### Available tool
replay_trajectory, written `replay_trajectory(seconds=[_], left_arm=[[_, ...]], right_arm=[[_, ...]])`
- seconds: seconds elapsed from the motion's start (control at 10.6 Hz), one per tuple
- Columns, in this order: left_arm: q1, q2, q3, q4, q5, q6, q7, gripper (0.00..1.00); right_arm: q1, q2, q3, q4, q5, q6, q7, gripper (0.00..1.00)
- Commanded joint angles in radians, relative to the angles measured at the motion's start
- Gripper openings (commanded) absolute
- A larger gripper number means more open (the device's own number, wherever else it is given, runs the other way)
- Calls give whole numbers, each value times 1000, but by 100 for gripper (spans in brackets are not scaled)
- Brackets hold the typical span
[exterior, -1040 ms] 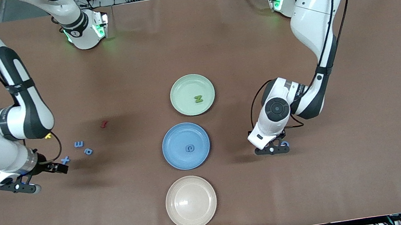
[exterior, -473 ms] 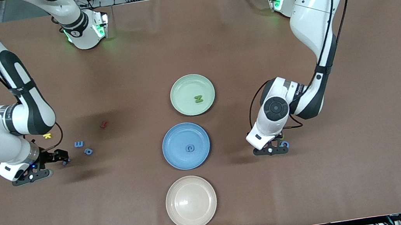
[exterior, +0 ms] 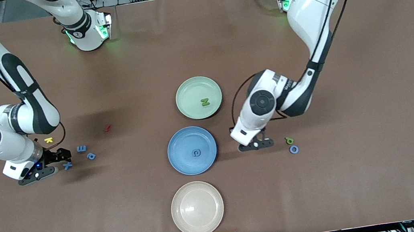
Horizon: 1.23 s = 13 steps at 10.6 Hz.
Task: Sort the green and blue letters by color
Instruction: 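Drop the u on the green plate while the right gripper carries the x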
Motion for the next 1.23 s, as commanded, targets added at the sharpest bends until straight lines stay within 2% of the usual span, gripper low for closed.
replay_trajectory(seconds=[0.0,0.38,0.47,0.57,0.66,0.76,1.04,1.13], left_arm=[[-33,-31,-86,-8,-16,-40,-208,0],[-173,-29,-87,-8,-6,-40,-423,0],[-199,-23,-87,-8,-2,-40,-461,0],[-236,-23,-80,-13,-2,-40,-478,0],[-248,-25,-78,-11,-2,-40,-485,52],[-241,-28,-78,-11,-2,-40,-485,100],[-166,-49,-72,-14,4,-63,-466,100],[-131,-69,-70,-16,55,-109,-401,100]], right_arm=[[-19,27,17,-36,0,106,-14,100],[-16,54,17,-37,0,154,-14,99],[-14,58,17,-37,0,163,-14,79],[-14,58,17,-37,2,164,-11,53],[-14,60,17,-36,3,164,-1,39],[-14,60,17,-37,12,164,3,38],[-13,64,17,-36,26,164,70,32],[-14,64,17,-36,29,164,76,31]])
